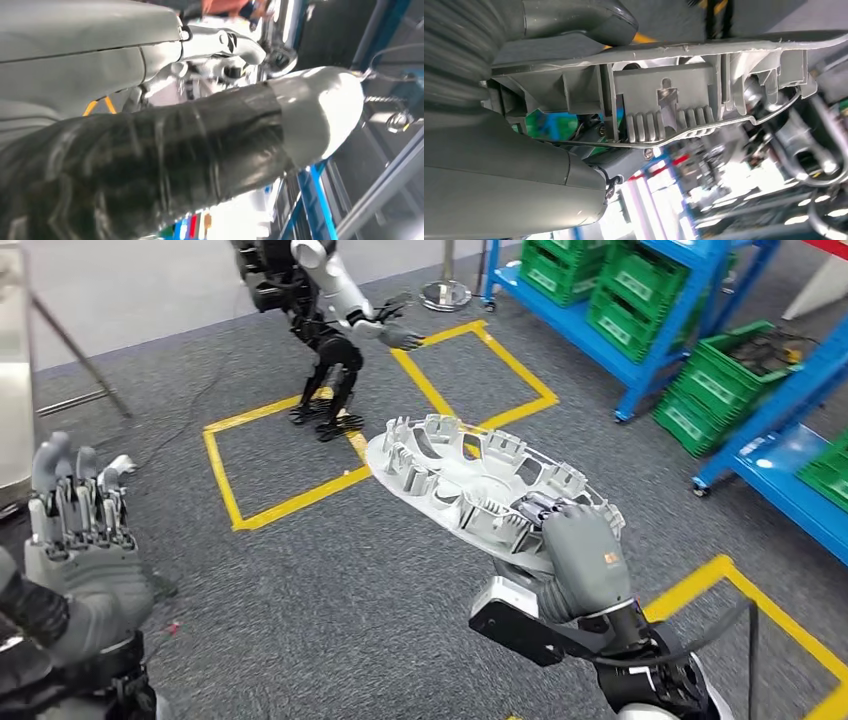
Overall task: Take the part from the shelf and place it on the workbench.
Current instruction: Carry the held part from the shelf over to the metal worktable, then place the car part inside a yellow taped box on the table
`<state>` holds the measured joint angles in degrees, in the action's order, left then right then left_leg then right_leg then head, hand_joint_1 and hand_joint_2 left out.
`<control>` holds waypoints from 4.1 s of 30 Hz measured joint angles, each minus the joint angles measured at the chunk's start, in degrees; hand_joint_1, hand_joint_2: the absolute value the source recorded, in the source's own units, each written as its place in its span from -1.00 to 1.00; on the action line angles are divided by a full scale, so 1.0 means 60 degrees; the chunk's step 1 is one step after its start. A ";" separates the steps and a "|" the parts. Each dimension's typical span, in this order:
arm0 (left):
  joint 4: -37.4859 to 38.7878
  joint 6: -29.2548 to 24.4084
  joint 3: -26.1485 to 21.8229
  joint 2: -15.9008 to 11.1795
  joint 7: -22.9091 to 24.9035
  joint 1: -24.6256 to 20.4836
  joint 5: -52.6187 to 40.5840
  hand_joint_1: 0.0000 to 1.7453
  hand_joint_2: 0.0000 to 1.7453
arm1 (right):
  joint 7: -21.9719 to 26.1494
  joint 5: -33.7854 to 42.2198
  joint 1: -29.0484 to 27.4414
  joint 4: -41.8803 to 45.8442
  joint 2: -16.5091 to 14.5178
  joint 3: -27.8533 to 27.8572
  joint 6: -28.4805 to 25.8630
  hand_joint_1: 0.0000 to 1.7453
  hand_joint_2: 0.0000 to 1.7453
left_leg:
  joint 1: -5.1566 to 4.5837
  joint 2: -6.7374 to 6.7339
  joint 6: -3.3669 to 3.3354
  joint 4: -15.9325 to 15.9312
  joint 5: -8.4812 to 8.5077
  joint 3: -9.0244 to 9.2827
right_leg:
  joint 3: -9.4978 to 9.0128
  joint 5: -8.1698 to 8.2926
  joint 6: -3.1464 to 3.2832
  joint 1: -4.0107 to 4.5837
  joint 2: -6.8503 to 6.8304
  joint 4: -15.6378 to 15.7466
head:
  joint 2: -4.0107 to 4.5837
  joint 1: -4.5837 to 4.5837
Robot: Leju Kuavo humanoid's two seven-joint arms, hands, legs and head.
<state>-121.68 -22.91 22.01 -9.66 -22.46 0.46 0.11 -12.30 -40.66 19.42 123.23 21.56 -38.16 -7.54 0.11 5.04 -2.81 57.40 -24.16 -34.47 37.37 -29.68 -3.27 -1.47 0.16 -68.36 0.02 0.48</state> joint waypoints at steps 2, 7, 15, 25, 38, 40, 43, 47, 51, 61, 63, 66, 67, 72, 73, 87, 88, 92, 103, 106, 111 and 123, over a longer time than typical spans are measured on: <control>-0.0058 0.0040 -0.0223 -0.0110 0.0269 -0.0239 0.0009 -1.00 -1.00 | 0.0086 0.0252 0.0333 -0.0313 -0.0088 -0.0086 0.0053 1.00 1.00 | 0.0007 0.0271 0.0061 0.0088 -0.0020 -0.0077 | -0.0418 0.0485 0.0082 -0.0027 0.0391 0.1147 | -0.0001 0.0052; -0.0257 0.0189 -0.0771 -0.0466 0.1127 -0.0832 0.0005 -1.00 -1.00 | 0.0415 0.0880 0.1233 -0.1169 -0.0458 -0.0312 0.0185 1.00 1.00 | 0.0143 0.0541 0.0398 0.0183 0.0080 -0.0449 | -0.0629 0.0642 0.0313 0.0030 0.0313 0.1719 | 0.0000 0.0079; -0.0425 0.0387 -0.1281 -0.0985 0.2107 -0.1791 0.0032 -1.00 -1.00 | 0.0707 0.1384 0.2116 -0.2381 -0.1127 -0.0781 0.0261 1.00 1.00 | 0.0220 -0.0897 0.0635 0.2064 -0.0567 -0.1410 | -0.0640 0.0705 0.0442 0.0076 -0.0684 0.1809 | 0.0000 -0.0312; -0.0669 0.0426 -0.1468 -0.1285 0.2385 -0.2302 -0.0015 -1.00 -1.00 | 0.0790 0.1443 0.2538 -0.3067 -0.1485 -0.1107 0.0243 1.00 1.00 | 0.0136 -0.0732 0.0134 0.0108 -0.0005 -0.0239 | -0.0097 -0.0040 -0.0058 0.0041 -0.0440 0.0584 | -0.0002 -0.0218; -0.0644 0.0459 -0.1430 -0.1508 0.3819 -0.3731 -0.0047 -1.00 -1.00 | 0.1202 0.1740 0.3590 -0.4268 -0.2320 -0.1622 0.0213 1.00 1.00 | 0.0139 0.0488 0.0357 0.0175 0.0071 -0.0516 | -0.0529 0.0912 0.0586 0.0305 0.0263 0.1928 | 0.0000 0.0116; -0.0636 0.0353 -0.1429 -0.1584 0.3977 -0.4018 0.0067 -1.00 -1.00 | 0.1264 0.1803 0.3736 -0.4484 -0.2529 -0.1703 0.0176 1.00 1.00 | 0.0104 -0.0155 0.0439 0.0875 -0.0266 -0.0931 | -0.0652 0.0980 0.0638 0.0280 0.0013 0.2125 | 0.0000 0.0017; -0.0597 0.0199 -0.1415 -0.1640 0.4169 -0.4267 0.0232 -1.00 -1.00 | 0.1328 0.1848 0.3899 -0.4832 -0.2774 -0.1845 0.0118 1.00 1.00 | 0.0194 -0.0728 0.0611 0.2406 -0.0778 -0.1801 | -0.0682 0.0942 0.0665 0.0292 -0.0346 0.2157 | -0.0001 -0.0119; -0.0544 0.0139 -0.1391 -0.1712 0.4263 -0.4518 0.0301 -1.00 -1.00 | 0.1357 0.1864 0.3979 -0.5211 -0.3023 -0.2017 0.0089 1.00 1.00 | 0.0350 -0.1205 0.0821 0.0946 -0.0036 -0.1005 | -0.0671 0.0794 0.0491 0.0266 -0.0807 0.2010 | -0.0002 -0.0281; -0.0494 0.0051 -0.1374 -0.1760 0.4412 -0.4813 0.0387 -1.00 -1.00 | 0.1422 0.1874 0.4137 -0.5453 -0.3198 -0.2128 0.0026 1.00 1.00 | 0.0277 -0.1226 0.0542 0.0174 0.0103 -0.0507 | -0.0651 0.0598 0.0224 0.0280 -0.1149 0.1791 | 0.0000 -0.0274; -0.0308 0.0005 -0.1262 -0.1813 0.4648 -0.5536 0.0425 -1.00 -1.00 | 0.1587 0.1919 0.4505 -0.6128 -0.3728 -0.2416 -0.0091 1.00 1.00 | 0.0137 0.0031 0.0198 0.0189 0.0152 -0.0496 | 0.0665 0.0122 0.0312 0.0269 0.0010 -0.0370 | -0.0002 0.0109; -0.0287 -0.0006 -0.1248 -0.1813 0.4645 -0.5568 0.0423 -1.00 -1.00 | 0.1595 0.1948 0.4534 -0.6217 -0.3800 -0.2447 -0.0091 1.00 1.00 | 0.0156 0.0280 0.0218 0.0179 0.0183 -0.0506 | 0.0058 0.0661 0.0511 0.0354 0.0394 0.0985 | -0.0001 0.0110; -0.0243 -0.0016 -0.1232 -0.1817 0.4647 -0.5574 0.0422 -1.00 -1.00 | 0.1622 0.1967 0.4619 -0.6316 -0.3906 -0.2486 -0.0092 1.00 1.00 | 0.0249 0.0596 0.0365 0.0125 0.0262 -0.0580 | -0.0374 0.0817 0.0696 0.0464 0.0493 0.1692 | -0.0001 0.0152; -0.0232 -0.0018 -0.1231 -0.1829 0.4647 -0.5576 0.0419 -1.00 -1.00 | 0.1626 0.1968 0.4644 -0.6339 -0.3948 -0.2497 -0.0093 1.00 1.00 | 0.0259 0.0668 0.0417 0.0094 0.0296 -0.0599 | -0.0427 0.0874 0.0739 0.0458 0.0378 0.1792 | -0.0002 0.0190; -0.0186 -0.0040 -0.1222 -0.1896 0.4646 -0.5647 0.0411 -1.00 -1.00 | 0.1627 0.1969 0.4692 -0.6453 -0.4095 -0.2564 -0.0092 1.00 1.00 | 0.0200 -0.0583 0.0570 0.1685 -0.0470 -0.1513 | -0.0685 0.1094 0.0814 0.0388 -0.0220 0.2288 | -0.0002 -0.0007; -0.0170 -0.0044 -0.1214 -0.1897 0.4645 -0.5642 0.0417 -1.00 -1.00 | 0.1628 0.1969 0.4687 -0.6485 -0.4102 -0.2582 -0.0092 1.00 1.00 | 0.0246 -0.0698 0.0636 0.2180 -0.0630 -0.1767 | -0.0682 0.1078 0.0795 0.0382 -0.0346 0.2284 | -0.0002 -0.0047; -0.0001 -0.0167 -0.1101 -0.1894 0.4538 -0.5736 0.0531 -1.00 -1.00 | 0.1859 0.1833 0.4672 -0.6705 -0.4279 -0.2844 -0.0107 1.00 1.00 | 0.0397 -0.0670 0.0436 0.0397 0.0089 -0.0636 | 0.0283 -0.0368 0.0129 0.0193 -0.0274 -0.0176 | 0.0000 0.0138; 0.0005 -0.0167 -0.1090 -0.1894 0.4546 -0.5736 0.0530 -1.00 -1.00 | 0.1872 0.1807 0.4647 -0.6705 -0.4283 -0.2884 -0.0097 1.00 1.00 | 0.0371 -0.0519 0.0414 0.0395 0.0095 -0.0641 | 0.0601 -0.0553 0.0154 0.0208 -0.0179 -0.0787 | -0.0001 0.0187; 0.0019 -0.0168 -0.1044 -0.1894 0.4572 -0.5745 0.0526 -1.00 -1.00 | 0.1887 0.1736 0.4562 -0.6699 -0.4359 -0.3034 -0.0027 1.00 1.00 | 0.0257 0.0081 0.0368 0.0384 0.0127 -0.0646 | 0.0542 0.0129 0.0479 0.0338 0.0057 -0.0212 | -0.0001 0.0281; 0.0088 -0.0174 -0.0979 -0.1934 0.4611 -0.5900 0.0435 -1.00 -1.00 | 0.1997 0.1684 0.4556 -0.6685 -0.4743 -0.3277 0.0069 1.00 1.00 | 0.0286 -0.0669 0.0701 0.1881 -0.0593 -0.1587 | -0.0711 0.1072 0.0919 0.0416 -0.0221 0.2282 | -0.0003 0.0066; 0.0117 -0.0179 -0.0939 -0.1934 0.4639 -0.5895 0.0402 -1.00 -1.00 | 0.2053 0.1717 0.4487 -0.6755 -0.4744 -0.3350 0.0121 1.00 1.00 | 0.0403 -0.0862 0.0936 0.2147 -0.0498 -0.1651 | -0.0674 0.0995 0.0762 0.0331 -0.0592 0.2199 | -0.0002 -0.0049; 0.0167 -0.0187 -0.0868 -0.1920 0.4644 -0.5951 0.0382 -1.00 -1.00 | 0.2182 0.1844 0.4426 -0.6882 -0.4761 -0.3472 0.0221 1.00 1.00 | 0.0446 -0.1434 0.0941 0.0508 -0.0090 -0.0615 | -0.0431 0.0587 0.0329 0.0303 -0.1060 0.1544 | -0.0002 -0.0186; 0.0249 -0.0182 -0.0772 -0.1889 0.4478 -0.5834 0.0290 -1.00 -1.00 | 0.2536 0.2336 0.4078 -0.7336 -0.4736 -0.3573 0.0444 -0.96 1.00 | 0.0269 0.0157 0.0449 0.0475 0.0110 -0.0731 | 0.0340 0.0188 0.0591 0.0338 0.0161 0.0128 | -0.0001 0.0357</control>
<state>-120.19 -24.00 17.38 -21.00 4.41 -34.54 1.85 2.92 -26.65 43.88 79.22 -6.86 -59.59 -4.87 1.73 5.98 -0.11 60.25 -23.50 -38.86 39.40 -28.55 0.27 0.56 1.13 -67.58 0.02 2.62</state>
